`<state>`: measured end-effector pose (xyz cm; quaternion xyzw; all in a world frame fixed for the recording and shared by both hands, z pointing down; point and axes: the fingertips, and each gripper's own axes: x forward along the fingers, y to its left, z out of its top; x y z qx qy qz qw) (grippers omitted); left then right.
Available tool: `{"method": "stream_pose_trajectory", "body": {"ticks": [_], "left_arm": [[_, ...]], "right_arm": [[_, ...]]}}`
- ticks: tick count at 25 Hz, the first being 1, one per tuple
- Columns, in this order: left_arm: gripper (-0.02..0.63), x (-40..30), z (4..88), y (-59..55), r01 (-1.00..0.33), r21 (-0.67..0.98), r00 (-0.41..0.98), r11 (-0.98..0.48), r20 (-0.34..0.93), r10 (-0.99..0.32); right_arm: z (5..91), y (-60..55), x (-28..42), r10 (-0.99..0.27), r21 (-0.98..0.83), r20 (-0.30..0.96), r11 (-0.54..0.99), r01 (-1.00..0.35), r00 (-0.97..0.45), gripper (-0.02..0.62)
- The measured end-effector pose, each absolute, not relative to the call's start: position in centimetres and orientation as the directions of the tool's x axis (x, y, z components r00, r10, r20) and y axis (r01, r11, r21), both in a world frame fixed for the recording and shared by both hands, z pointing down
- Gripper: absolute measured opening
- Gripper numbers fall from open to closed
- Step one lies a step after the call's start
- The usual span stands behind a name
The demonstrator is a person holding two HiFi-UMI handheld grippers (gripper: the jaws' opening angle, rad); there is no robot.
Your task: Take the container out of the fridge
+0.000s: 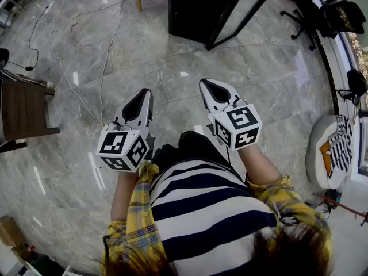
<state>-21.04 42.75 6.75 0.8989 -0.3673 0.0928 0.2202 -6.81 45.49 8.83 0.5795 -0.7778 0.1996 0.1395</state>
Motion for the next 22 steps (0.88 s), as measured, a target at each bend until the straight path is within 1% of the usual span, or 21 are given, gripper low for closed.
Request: {"method": "stream_pose_trajectory", "body": {"ticks": [4,10,17,22], "left_arm": [[0.034,-19.6,7.1,41.8,-0.706,0.316,0.708,-0.634,0.335,-0.622],[0.034,-17.9,7.7,40.5,-0.719,0.299,0.694,-0.627,0.347,-0.631],[0.034,-16.2,7.9,39.7,-0.711,0.360,0.703,-0.604,0.336,-0.627],[0.034,-15.9,8.2,39.4,-0.717,0.346,0.697,-0.605,0.347,-0.628]], "right_arm": [[9.2,44.6,-5.4,-0.848,-0.138,0.443,0.256,-0.957,-0.291,0.028],[10.2,43.4,-4.1,-0.829,-0.150,0.448,0.300,-0.942,-0.336,0.028],[11.0,42.1,-2.8,-0.810,-0.165,0.456,0.329,-0.930,-0.368,0.028],[11.3,42.0,-2.3,-0.802,-0.183,0.466,0.328,-0.927,-0.375,0.028]]}}
